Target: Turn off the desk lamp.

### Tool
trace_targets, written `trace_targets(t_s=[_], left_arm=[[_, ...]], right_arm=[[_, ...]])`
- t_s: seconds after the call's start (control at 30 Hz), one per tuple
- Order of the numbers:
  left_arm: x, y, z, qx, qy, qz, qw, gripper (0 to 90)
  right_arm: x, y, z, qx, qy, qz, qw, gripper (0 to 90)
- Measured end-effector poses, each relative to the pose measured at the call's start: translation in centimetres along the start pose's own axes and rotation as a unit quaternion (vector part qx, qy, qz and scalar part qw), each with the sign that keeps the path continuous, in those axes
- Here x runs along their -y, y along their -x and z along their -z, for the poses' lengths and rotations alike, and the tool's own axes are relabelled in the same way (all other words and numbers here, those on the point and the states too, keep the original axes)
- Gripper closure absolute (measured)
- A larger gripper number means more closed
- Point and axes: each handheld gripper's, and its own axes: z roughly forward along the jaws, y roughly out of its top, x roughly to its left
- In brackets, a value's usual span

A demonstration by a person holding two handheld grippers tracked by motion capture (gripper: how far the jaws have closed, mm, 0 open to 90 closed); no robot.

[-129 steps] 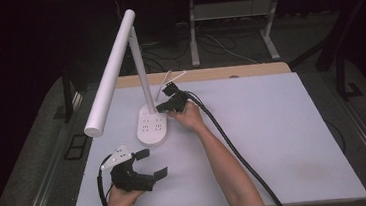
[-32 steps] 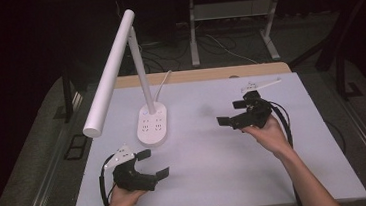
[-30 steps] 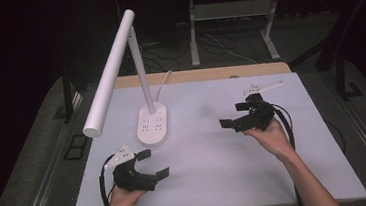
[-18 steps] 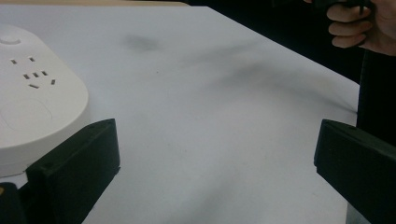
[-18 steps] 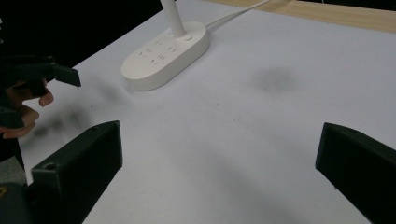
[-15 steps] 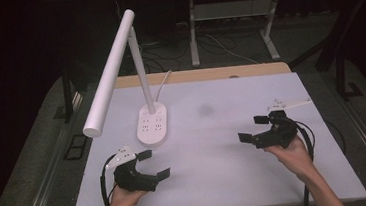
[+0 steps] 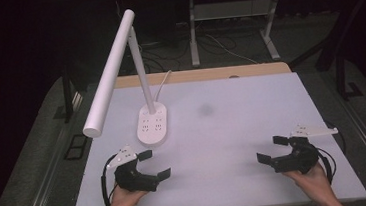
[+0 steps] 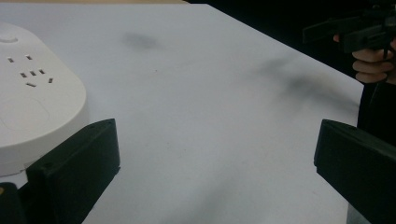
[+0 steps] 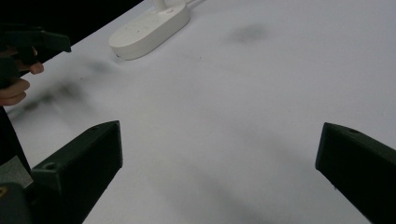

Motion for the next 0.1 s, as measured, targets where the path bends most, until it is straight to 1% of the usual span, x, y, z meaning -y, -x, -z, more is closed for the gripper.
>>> trace_targets(t_s=[0.1], left_arm=[[-0.01,0.01,-0.04,0.000,0.000,0.000,1.0000,0.0]], right_arm=[[0.75,-0.12,0.05,0.007,0.001,0.008,0.9999,0.6]])
